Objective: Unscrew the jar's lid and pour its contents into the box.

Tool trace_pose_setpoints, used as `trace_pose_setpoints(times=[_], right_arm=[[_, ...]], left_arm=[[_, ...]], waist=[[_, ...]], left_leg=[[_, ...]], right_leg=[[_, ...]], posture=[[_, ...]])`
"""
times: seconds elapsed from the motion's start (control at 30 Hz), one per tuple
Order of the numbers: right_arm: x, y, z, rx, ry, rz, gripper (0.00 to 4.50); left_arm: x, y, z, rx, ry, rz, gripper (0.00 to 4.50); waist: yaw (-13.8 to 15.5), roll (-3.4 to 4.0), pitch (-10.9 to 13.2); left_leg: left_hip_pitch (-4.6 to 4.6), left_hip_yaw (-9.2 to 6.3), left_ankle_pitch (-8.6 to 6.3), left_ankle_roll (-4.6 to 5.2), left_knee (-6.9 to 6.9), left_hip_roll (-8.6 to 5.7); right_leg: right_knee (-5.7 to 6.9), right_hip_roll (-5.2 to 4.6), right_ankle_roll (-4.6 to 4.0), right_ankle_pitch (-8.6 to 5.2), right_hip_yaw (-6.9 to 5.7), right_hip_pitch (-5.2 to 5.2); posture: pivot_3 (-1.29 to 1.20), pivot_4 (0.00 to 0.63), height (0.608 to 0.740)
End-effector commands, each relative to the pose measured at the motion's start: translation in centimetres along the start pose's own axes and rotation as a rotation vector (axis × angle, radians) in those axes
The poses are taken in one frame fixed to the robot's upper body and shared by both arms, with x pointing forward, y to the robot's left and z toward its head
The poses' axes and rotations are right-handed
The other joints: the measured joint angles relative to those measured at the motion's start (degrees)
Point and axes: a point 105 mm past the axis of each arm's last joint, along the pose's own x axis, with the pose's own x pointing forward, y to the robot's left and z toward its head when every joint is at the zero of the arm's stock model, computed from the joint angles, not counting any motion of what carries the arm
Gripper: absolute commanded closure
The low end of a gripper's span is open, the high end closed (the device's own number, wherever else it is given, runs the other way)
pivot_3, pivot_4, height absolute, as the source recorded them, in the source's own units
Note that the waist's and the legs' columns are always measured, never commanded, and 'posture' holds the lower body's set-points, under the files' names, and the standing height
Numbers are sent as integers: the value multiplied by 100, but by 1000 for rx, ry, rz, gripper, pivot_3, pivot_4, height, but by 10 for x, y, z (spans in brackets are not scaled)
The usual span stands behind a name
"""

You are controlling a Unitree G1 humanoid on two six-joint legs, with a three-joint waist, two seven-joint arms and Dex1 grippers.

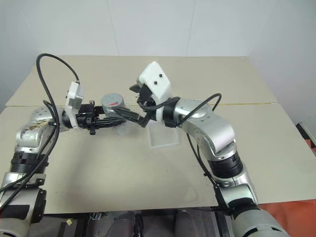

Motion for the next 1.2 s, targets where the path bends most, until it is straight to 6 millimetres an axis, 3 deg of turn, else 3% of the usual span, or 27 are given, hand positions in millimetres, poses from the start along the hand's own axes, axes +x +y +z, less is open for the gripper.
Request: trace_pose_setpoints(times=[0.03, 0.27, 0.4, 0.5, 0.63, 0.83, 1.2], right_arm=[[-18, -23, 7, -8, -32, -100, 24], [-36, -29, 3, 14, -44, -94, 24], [-42, -25, 13, 27, -101, -23, 24], [-37, -17, 22, 36, -145, 46, 24], [-16, 1, 31, 29, -178, 141, 24], [16, 11, 30, 28, -182, 191, 24], [34, 25, 31, 30, -191, 276, 24]], left_arm=[[-3, -7, 15, 56, -35, -42, 2564], [-8, -10, 15, 61, -32, -40, 2564], [-8, -10, 14, 62, -28, -36, 2564], [-6, -9, 14, 64, -31, -41, 2564], [4, -8, 14, 75, -34, -65, 2564], [12, -7, 16, 85, -33, -100, 2564], [12, -7, 16, 85, -26, -113, 2564]], waist=[[21, 0, 0], [9, 0, 0], [5, 0, 0], [0, 0, 0], [4, 0, 0], [2, 0, 0], [-1, 1, 0]], left_leg=[[0, 3, 0, 0, 0, -1], [0, 9, -2, 3, -1, 0], [0, 7, -3, 4, -1, 1], [3, 4, -3, 5, -1, 1], [3, 1, -3, 5, -1, 0], [2, 14, -1, 2, 0, -1], [0, 28, 11, -18, -1, 0]], right_leg=[[0, -2, 0, 0, 0, 2], [-5, 0, 0, 0, -1, 3], [-6, 1, 0, 0, 1, 3], [-5, 1, 0, 0, 1, 5], [-4, 1, 0, 0, 2, 4], [-3, 1, 0, 0, -1, 4], [-3, 1, 0, 0, -2, 1]], posture=[[0, 150, 740], [0, 150, 740], [0, 150, 740], [0, 150, 740], [0, 150, 740], [0, 150, 740], [0, 150, 740]])
